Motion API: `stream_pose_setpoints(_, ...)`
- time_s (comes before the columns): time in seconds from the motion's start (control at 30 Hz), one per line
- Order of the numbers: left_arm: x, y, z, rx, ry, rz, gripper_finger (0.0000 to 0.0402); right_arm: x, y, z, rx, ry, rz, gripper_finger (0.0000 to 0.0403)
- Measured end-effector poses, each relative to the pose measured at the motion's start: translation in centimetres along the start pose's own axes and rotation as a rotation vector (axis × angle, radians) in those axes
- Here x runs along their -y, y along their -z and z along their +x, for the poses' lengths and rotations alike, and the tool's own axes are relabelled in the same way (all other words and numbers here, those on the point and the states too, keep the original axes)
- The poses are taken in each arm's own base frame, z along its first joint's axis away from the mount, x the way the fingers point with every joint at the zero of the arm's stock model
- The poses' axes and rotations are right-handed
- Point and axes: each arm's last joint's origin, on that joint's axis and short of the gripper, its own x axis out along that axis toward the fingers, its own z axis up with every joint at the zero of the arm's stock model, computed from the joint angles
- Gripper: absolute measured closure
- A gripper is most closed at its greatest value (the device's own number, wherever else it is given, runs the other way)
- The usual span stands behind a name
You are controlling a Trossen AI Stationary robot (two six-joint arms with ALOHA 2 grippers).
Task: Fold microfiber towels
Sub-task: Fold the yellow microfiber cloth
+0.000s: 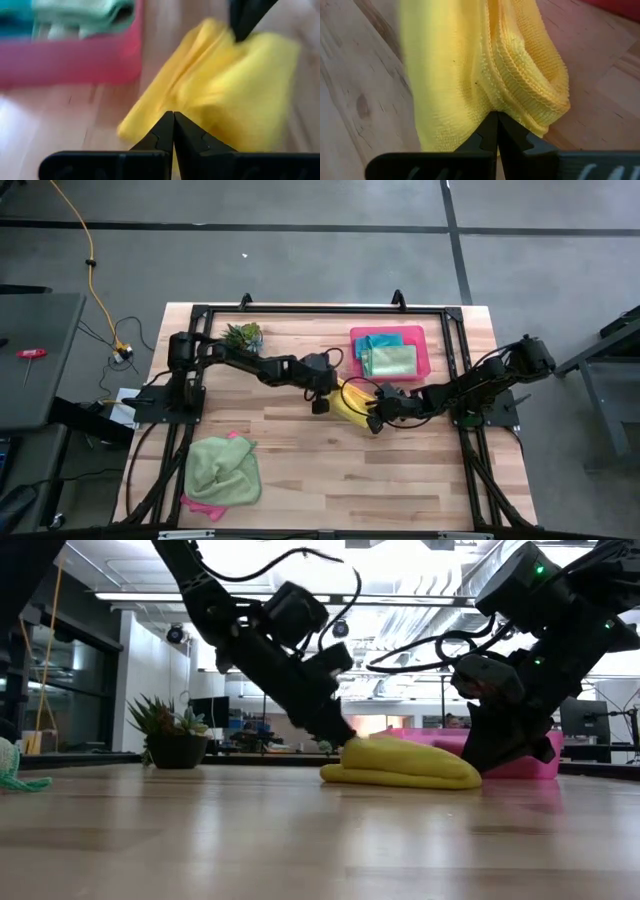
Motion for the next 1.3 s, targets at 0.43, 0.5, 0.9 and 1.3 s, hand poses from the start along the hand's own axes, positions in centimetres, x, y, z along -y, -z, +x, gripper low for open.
stream_pose_setpoints(0.43, -0.3, -0.5, -2.7, -0.098, 0.138, -0.083, 0.0402, -0.3, -0.8, -1.5, 0.051, -0.034, -0.003, 0.0403)
stream_pose_setpoints(0.5, -0.2, -1.1, -3.3, -0.079, 0.137, -0.079, 0.0401, -0.4, -1.2, -2.2, 0.085, -0.032, -0.005, 0.0403)
stream_pose_setpoints(0.9, 4.8, -1.9, -2.5, 0.006, 0.259, -0.023, 0.0402, -1.7, -2.2, -2.6, 0.189, -0.162, -0.017, 0.0403)
stream_pose_setpoints(1.3, 7.4, -0.5, 0.0, 0.009, 0.151, -0.109, 0.0402, -2.1, -1.5, 0.5, 0.21, -0.189, 0.006, 0.0403)
